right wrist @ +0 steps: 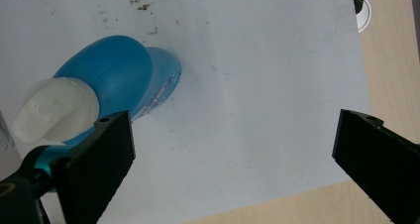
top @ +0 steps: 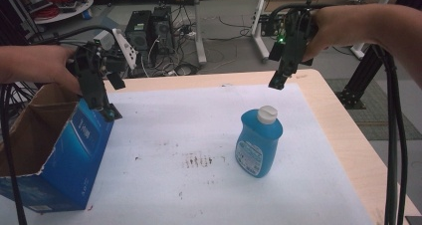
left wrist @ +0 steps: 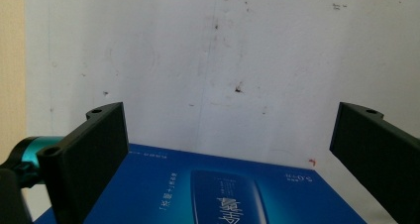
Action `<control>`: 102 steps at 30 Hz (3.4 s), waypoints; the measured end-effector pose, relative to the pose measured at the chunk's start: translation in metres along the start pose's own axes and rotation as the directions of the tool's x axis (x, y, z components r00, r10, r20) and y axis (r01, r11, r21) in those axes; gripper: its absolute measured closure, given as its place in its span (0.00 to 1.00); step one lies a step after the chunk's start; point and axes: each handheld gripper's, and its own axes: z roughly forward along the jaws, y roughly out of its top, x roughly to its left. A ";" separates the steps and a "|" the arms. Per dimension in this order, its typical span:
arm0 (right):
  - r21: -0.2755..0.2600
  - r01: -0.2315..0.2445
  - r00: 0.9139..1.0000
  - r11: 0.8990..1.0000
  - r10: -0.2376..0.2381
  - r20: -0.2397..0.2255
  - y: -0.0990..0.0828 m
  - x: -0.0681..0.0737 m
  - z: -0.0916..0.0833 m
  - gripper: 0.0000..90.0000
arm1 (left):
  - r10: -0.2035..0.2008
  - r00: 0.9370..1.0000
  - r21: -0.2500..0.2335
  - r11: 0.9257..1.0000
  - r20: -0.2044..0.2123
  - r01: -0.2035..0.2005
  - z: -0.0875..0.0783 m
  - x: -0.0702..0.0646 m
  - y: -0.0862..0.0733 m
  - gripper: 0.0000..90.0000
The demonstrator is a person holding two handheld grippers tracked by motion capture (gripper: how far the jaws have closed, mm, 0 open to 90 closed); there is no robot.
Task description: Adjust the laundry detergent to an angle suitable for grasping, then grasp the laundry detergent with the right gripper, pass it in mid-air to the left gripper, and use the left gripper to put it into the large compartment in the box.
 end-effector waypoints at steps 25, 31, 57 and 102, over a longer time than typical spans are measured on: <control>0.001 0.003 1.000 1.000 -0.003 -0.002 -0.004 0.006 -0.003 0.02 | -0.014 1.000 -0.005 1.000 -0.016 0.014 -0.003 -0.009 -0.004 0.02; -0.008 -0.076 0.997 0.997 0.076 -0.002 -0.013 0.007 -0.004 0.02 | -0.009 1.000 -0.009 1.000 -0.023 0.009 -0.002 -0.010 -0.002 0.02; -0.061 -0.272 0.962 0.960 0.273 0.018 -0.067 0.041 -0.001 0.02 | 0.015 0.999 -0.024 1.000 -0.028 -0.016 0.003 -0.014 0.001 0.02; -0.275 -0.550 0.832 0.789 0.546 -0.096 -0.109 0.114 0.049 0.02 | 0.025 0.999 -0.024 0.999 -0.022 -0.026 0.011 -0.024 0.003 0.02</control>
